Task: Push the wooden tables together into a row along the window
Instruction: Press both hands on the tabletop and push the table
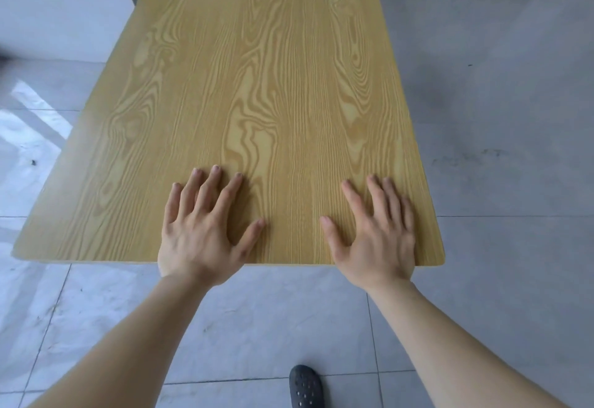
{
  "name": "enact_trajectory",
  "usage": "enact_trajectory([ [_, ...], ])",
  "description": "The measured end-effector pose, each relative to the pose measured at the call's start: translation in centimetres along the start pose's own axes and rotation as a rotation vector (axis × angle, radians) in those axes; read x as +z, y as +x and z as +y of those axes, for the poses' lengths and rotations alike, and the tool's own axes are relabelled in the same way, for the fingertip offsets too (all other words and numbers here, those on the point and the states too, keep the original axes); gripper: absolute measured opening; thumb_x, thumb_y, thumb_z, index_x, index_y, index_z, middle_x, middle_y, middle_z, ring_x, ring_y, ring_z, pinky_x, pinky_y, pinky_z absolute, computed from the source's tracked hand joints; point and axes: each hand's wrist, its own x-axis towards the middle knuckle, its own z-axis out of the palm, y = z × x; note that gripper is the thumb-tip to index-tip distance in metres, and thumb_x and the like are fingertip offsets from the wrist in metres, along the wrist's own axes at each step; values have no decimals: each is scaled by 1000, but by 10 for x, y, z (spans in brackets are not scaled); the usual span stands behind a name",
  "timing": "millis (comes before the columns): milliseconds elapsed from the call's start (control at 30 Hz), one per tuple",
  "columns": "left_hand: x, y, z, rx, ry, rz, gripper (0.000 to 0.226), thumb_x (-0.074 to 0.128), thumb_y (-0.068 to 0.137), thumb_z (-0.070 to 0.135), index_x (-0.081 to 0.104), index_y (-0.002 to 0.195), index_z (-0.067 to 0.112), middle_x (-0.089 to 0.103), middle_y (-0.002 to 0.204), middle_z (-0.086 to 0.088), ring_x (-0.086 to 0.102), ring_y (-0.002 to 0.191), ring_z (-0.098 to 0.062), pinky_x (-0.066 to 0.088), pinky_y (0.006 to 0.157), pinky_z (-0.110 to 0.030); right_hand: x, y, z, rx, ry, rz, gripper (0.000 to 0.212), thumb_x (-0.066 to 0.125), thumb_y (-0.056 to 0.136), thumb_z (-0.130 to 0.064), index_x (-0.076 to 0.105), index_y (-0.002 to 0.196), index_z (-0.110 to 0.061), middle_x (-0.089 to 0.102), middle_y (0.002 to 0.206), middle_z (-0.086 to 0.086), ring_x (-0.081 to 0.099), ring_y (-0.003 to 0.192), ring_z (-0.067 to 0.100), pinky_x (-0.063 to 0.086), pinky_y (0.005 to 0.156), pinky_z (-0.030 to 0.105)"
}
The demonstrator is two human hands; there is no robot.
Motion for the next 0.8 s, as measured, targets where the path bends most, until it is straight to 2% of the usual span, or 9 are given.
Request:
enact_trajectory([
  [400, 5, 43, -3, 8, 9, 13, 82, 30, 91, 79, 32, 159, 33, 29, 168, -3, 10, 159, -26, 7, 128, -52, 9, 42, 0, 7, 21, 27, 74, 36, 92, -73, 50, 152, -32, 40, 163, 10, 26, 155, 32, 18, 125, 57],
  [800, 13, 122, -9, 6, -14, 43, 82, 29, 91, 81, 34, 157, 34, 30, 167, -2, 11, 159, -26, 6, 128, -50, 30, 120, 0, 7, 30, 59, 73, 37, 92, -75, 51, 151, -34, 42, 162, 8, 28, 154, 30, 19, 125, 55],
])
